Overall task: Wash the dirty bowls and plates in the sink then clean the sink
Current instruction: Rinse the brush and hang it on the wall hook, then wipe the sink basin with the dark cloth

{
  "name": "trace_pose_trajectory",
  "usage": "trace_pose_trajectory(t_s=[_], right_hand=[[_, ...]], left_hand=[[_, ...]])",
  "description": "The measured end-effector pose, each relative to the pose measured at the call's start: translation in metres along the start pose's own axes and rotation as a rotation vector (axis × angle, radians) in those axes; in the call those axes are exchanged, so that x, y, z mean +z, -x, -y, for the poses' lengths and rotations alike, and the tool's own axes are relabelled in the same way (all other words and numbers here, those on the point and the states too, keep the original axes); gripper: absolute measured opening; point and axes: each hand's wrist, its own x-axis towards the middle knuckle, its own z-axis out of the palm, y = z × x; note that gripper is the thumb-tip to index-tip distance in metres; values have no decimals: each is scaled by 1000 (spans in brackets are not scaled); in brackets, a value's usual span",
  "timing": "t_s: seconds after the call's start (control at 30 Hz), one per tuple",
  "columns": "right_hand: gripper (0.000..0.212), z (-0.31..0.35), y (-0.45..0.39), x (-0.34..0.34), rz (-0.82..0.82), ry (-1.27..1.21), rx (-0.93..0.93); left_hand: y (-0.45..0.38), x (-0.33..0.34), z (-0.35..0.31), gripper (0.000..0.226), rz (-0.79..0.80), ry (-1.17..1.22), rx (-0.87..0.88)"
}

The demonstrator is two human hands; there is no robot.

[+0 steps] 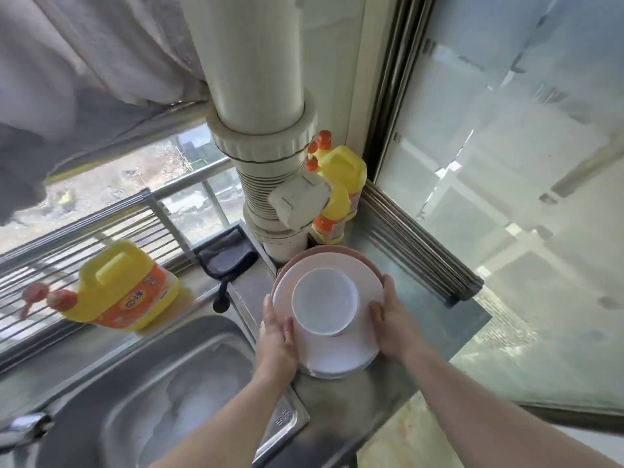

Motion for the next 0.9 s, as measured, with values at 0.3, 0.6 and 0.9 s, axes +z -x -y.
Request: trace_pose_trajectory(t_s=[0.3, 0.6, 0.9], right_hand=[[56, 3, -5, 5, -103, -232, -11], [43, -30, -47, -52, -304, -454, 189], [32, -22, -64, -60, -506, -448, 315]], left_hand=[[-22, 10, -11, 50, -107, 163, -93], [-34, 59, -71, 57, 133, 308, -135], [-49, 78, -105, 65, 181, 313, -198]])
